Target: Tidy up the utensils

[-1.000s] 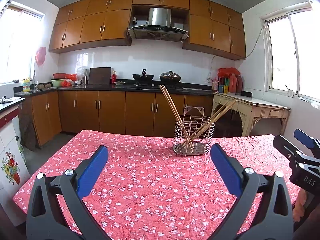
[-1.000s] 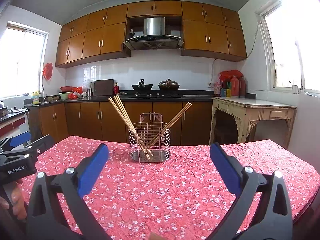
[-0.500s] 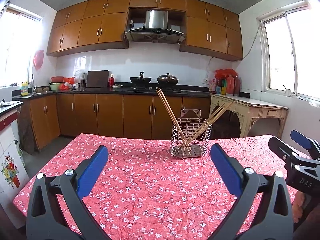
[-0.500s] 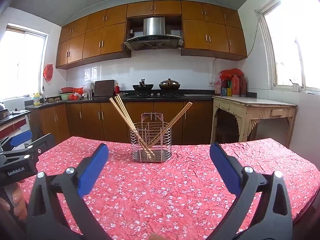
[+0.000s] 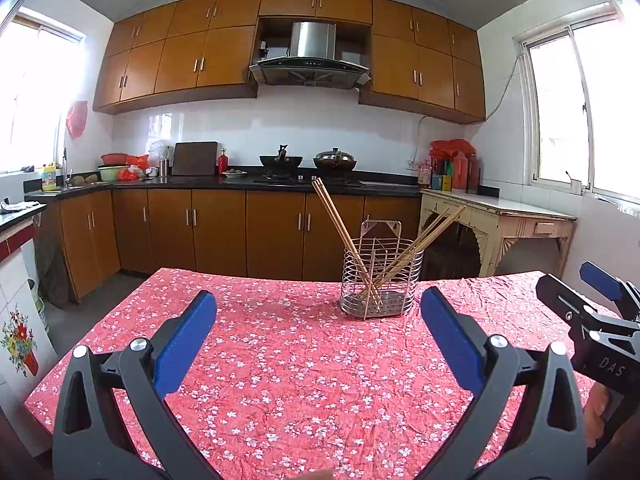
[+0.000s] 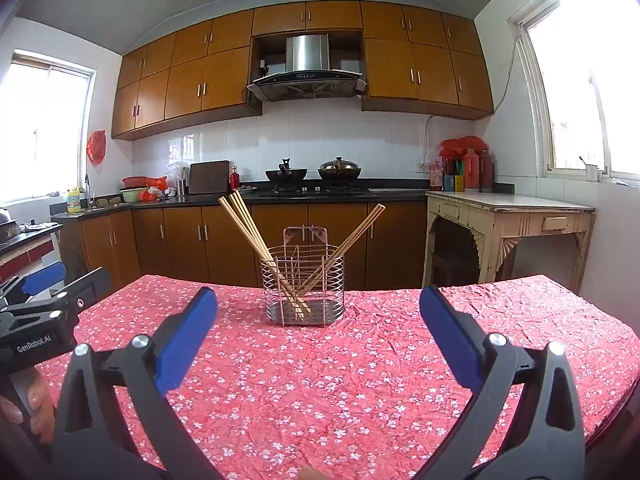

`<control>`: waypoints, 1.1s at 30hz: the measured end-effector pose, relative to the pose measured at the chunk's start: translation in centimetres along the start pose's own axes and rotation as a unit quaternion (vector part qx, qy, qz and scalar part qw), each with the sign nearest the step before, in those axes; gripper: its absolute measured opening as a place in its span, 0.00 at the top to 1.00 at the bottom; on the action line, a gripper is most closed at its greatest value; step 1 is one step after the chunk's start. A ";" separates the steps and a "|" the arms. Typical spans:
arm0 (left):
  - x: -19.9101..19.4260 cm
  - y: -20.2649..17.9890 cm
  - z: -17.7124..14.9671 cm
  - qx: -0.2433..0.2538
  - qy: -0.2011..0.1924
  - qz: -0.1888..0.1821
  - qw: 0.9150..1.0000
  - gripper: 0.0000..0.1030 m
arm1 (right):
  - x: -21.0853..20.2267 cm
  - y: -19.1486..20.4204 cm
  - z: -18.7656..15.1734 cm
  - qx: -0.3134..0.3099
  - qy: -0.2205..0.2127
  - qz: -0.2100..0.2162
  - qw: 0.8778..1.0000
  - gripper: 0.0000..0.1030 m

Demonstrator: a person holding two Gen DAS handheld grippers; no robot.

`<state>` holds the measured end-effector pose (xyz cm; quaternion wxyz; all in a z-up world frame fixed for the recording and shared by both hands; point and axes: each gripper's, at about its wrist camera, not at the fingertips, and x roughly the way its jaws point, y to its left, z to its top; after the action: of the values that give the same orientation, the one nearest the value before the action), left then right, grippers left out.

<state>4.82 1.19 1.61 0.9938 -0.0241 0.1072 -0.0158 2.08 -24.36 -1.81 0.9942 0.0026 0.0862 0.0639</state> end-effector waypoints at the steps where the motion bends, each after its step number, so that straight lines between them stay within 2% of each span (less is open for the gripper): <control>1: 0.0 0.0 0.0 -0.001 0.000 0.000 1.000 0.02 | 0.0 0.0 0.1 0.000 0.000 0.000 1.000 0.04; 33: 0.2 0.1 0.0 -0.002 0.004 -0.004 1.000 0.02 | 0.2 -0.1 0.1 0.006 0.002 0.002 1.000 0.04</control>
<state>5.05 1.32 1.51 0.9933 -0.0260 0.1111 -0.0199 2.34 -24.44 -1.74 0.9939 0.0083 0.0884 0.0659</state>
